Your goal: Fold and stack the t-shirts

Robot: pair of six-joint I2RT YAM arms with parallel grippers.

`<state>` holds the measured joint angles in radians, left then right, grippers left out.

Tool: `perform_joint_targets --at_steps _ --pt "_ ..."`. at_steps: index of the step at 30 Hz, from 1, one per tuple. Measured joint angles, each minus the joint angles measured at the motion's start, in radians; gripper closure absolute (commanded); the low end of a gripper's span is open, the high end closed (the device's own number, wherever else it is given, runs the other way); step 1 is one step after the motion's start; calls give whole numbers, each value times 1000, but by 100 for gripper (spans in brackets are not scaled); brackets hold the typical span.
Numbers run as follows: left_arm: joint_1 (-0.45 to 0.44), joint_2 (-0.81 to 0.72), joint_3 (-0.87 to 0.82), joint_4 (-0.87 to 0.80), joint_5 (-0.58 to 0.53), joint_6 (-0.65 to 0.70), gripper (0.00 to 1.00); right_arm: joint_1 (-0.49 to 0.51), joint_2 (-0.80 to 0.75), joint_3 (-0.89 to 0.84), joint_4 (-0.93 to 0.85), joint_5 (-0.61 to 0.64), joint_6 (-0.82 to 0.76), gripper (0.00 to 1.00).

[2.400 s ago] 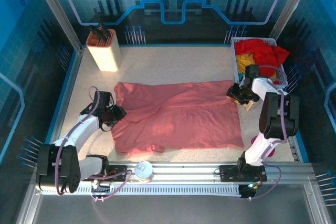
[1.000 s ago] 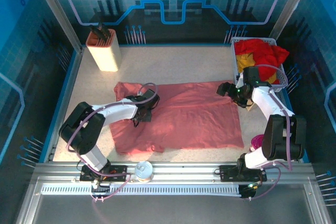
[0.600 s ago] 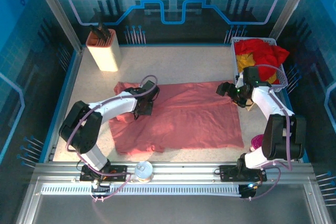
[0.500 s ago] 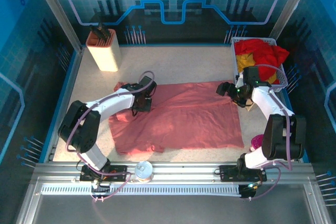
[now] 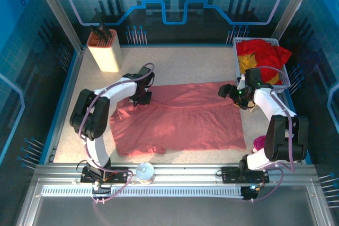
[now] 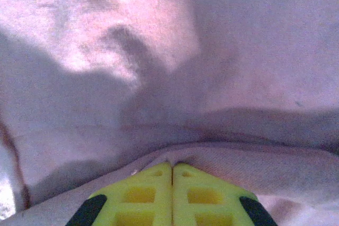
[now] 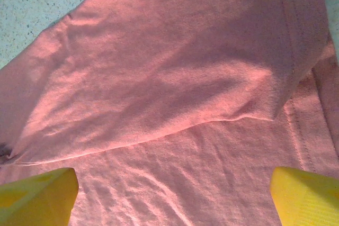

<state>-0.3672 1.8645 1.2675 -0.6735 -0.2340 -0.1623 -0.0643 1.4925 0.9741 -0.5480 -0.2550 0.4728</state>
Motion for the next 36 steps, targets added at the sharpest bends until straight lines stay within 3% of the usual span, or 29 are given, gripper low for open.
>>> perform_joint_targets --at_steps 2,6,16,22,24,36 --pt "7 26 23 -3 -8 10 81 0 0 -3 2 0 0 6" --pt "16 35 44 -5 -31 20 78 0 0 -15 3 -9 -3 7" --pt "14 -13 84 -40 -27 3 85 3 0 -26 10 -23 -3 7" --pt "-69 -175 -5 -38 -15 -51 85 7 0 -26 10 -27 -3 7" --pt "-111 -213 -56 -21 -8 -71 80 7 0 -26 11 -33 -3 7" --pt "-126 -163 -171 69 -16 -101 70 18 33 -26 26 -45 -3 7"
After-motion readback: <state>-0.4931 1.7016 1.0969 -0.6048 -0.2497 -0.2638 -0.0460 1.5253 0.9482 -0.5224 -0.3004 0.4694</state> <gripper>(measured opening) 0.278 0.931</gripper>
